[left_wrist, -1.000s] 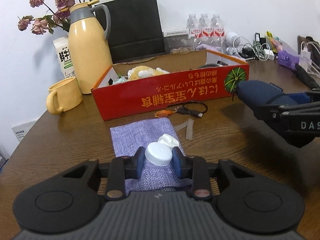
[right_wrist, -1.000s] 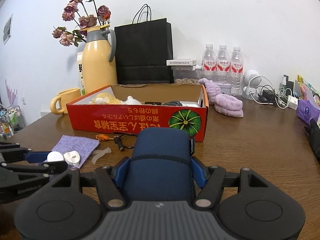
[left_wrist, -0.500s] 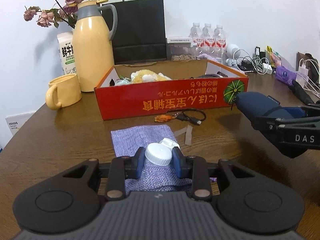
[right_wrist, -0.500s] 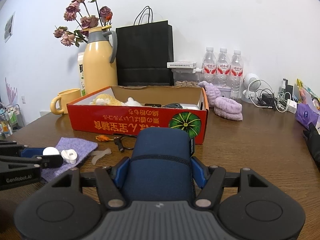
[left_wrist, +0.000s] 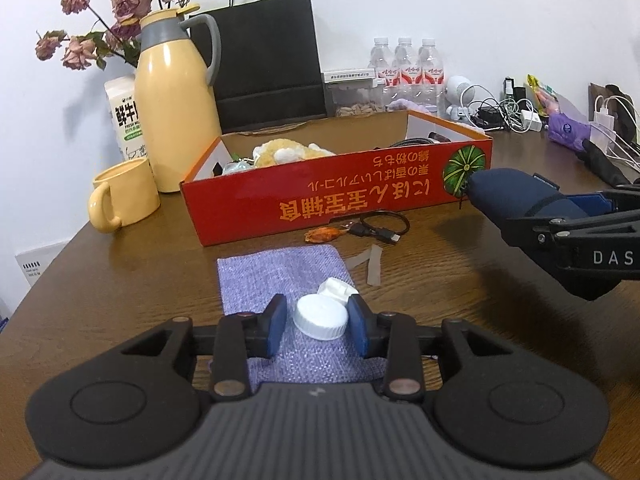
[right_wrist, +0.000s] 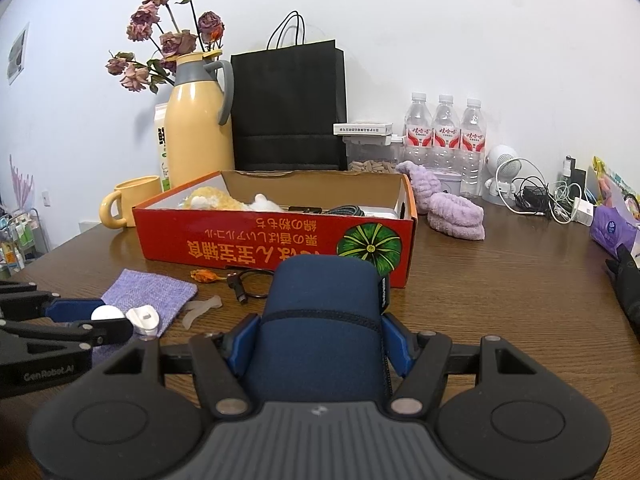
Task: Organize objects
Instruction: 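Carry the blue case and white cap over the box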
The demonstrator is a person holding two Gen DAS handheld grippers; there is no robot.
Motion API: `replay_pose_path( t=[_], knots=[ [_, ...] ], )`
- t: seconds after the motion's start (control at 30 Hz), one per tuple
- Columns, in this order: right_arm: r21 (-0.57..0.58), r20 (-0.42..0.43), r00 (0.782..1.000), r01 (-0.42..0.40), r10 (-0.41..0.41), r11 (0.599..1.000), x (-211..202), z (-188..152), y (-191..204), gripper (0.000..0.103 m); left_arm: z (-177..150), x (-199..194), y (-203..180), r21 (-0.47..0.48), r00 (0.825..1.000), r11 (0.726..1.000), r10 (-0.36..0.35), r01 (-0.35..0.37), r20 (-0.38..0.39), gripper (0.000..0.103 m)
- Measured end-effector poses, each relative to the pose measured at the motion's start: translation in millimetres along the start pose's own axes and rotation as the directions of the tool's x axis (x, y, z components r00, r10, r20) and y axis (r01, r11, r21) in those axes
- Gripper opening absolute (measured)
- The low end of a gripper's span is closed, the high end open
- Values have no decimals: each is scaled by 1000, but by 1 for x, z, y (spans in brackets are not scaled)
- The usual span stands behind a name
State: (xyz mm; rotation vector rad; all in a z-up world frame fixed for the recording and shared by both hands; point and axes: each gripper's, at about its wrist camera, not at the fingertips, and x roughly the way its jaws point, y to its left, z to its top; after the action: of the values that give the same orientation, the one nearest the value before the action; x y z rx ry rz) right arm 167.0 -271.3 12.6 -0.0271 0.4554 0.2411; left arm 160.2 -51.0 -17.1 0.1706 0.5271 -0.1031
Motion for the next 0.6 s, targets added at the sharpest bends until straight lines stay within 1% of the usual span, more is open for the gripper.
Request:
replay_pose_path(
  t=[0.17,0.27,0.4,0.6],
  knots=[
    [-1,3,1000,0,0,1000,0,0,0,64,0,-7,-3,18,999,1000,-9,8,43,30],
    [-4,10,1000,0,0,1000,-1,0,0,64,1,-12,-3,22,998,1000,-2,1,69,30],
    [-9,23,1000,-7,7,1000,-4,0,2,64,5,-17,1,-6,996,1000,-4,5,87,30],
    [-15,51,998,-34,35,999,-7,9,4,64,19,-23,11,-39,992,999,-21,26,122,30]
  ],
)
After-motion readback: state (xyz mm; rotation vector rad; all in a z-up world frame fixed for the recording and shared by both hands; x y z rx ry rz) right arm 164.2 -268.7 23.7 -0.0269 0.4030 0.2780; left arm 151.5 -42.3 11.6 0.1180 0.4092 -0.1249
